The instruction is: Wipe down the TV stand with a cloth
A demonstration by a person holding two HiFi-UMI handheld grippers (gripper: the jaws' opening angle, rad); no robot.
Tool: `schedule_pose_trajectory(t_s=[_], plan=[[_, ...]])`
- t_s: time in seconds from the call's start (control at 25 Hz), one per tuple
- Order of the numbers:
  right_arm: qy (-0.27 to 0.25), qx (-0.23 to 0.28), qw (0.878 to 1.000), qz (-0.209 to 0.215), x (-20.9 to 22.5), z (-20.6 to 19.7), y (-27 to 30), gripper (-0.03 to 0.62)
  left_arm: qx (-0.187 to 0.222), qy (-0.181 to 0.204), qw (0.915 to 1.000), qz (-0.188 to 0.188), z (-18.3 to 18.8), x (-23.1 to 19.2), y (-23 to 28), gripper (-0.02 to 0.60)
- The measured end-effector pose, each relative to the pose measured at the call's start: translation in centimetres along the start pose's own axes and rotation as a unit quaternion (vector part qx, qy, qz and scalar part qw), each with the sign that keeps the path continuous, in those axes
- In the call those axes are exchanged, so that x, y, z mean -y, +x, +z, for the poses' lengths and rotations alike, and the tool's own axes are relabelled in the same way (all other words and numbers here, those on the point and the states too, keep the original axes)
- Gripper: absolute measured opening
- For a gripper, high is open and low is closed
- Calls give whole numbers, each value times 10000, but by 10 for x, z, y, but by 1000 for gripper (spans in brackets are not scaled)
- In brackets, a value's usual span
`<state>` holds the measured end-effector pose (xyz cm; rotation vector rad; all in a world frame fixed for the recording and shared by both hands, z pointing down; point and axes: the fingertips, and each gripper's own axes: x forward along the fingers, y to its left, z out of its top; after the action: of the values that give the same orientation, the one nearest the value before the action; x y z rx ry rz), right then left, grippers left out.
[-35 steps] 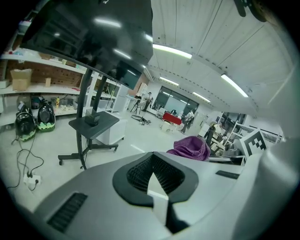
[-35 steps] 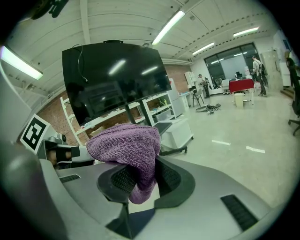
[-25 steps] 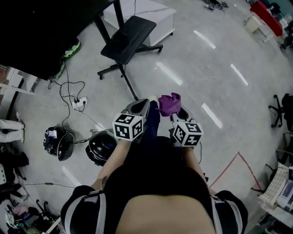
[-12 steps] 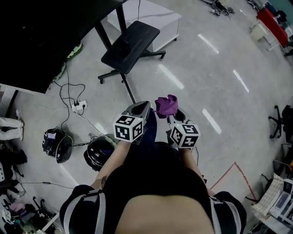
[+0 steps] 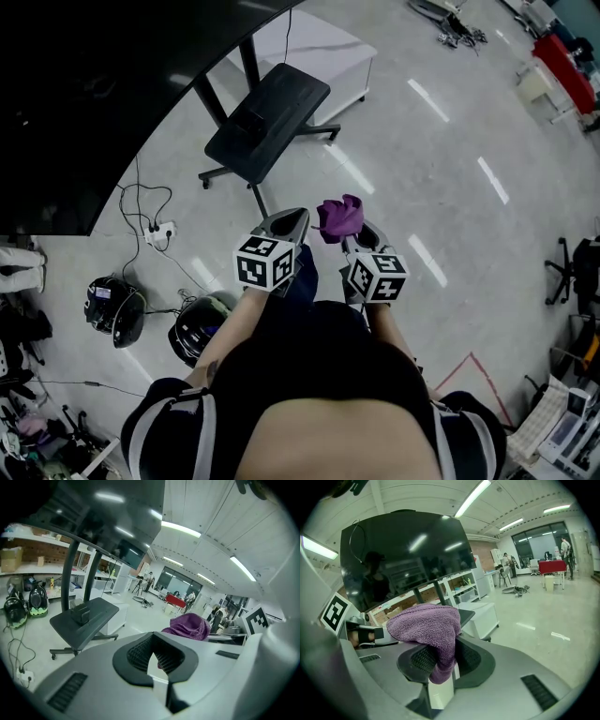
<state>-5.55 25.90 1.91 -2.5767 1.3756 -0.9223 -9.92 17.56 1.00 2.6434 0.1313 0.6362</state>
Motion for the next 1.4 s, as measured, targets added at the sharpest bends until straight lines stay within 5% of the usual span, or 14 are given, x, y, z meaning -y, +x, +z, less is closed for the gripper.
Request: schedule_pose_trajectory(t_s=[0.52, 1.0, 1.4], plan=[[-194, -104, 9997, 81, 36, 74, 86, 98, 128, -23, 9998, 132, 75, -52, 73, 6], [-414, -291, 9983, 290, 46, 84, 136, 98, 190, -6, 9993, 311, 96, -80, 104, 6], [-1146, -502, 9869, 1022, 22, 108, 183, 98, 449, -343, 9914, 1179, 108, -123, 87, 6]])
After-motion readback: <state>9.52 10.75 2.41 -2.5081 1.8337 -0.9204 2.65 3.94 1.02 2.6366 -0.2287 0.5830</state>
